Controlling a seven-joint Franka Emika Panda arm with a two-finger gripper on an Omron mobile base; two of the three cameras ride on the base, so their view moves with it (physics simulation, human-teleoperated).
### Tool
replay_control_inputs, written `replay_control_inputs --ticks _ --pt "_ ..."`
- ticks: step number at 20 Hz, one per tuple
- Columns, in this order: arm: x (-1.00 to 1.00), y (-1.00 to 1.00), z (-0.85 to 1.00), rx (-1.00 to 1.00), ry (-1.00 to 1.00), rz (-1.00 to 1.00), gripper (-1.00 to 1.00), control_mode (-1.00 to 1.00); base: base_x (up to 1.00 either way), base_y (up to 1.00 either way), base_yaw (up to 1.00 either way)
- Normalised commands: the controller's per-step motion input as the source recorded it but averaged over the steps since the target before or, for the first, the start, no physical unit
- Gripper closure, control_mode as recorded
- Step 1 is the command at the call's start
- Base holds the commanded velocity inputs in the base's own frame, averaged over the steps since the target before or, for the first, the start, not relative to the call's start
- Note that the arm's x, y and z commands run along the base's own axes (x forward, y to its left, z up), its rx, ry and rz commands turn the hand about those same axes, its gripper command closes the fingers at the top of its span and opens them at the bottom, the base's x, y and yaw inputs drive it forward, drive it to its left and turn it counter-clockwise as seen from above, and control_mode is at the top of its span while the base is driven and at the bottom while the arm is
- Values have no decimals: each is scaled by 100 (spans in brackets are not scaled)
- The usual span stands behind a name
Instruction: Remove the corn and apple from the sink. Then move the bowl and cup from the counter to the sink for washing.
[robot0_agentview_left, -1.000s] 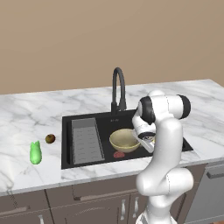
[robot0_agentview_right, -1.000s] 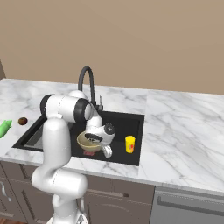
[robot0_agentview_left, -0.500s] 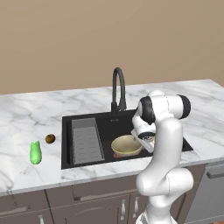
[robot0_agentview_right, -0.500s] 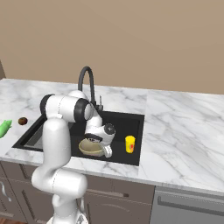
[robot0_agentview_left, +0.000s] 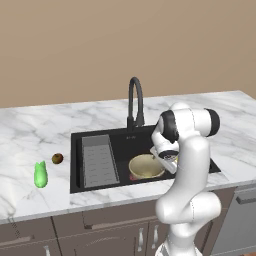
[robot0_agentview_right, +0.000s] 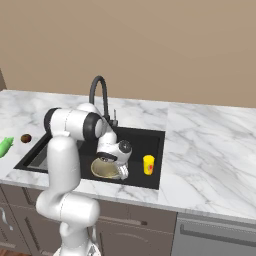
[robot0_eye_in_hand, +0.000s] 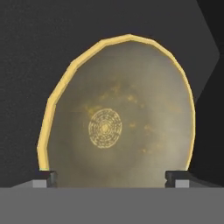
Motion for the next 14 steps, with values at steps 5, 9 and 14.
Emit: replay_control_inputs --ticks 5,9,14 --pt "-3 -4 7 0 -1 2 -100 -100 0 0 0" --pt "-7 -5 11 0 -3 1 -100 -100 0 0 0" --pt "-8 -7 18 0 -2 0 -100 -100 0 0 0"
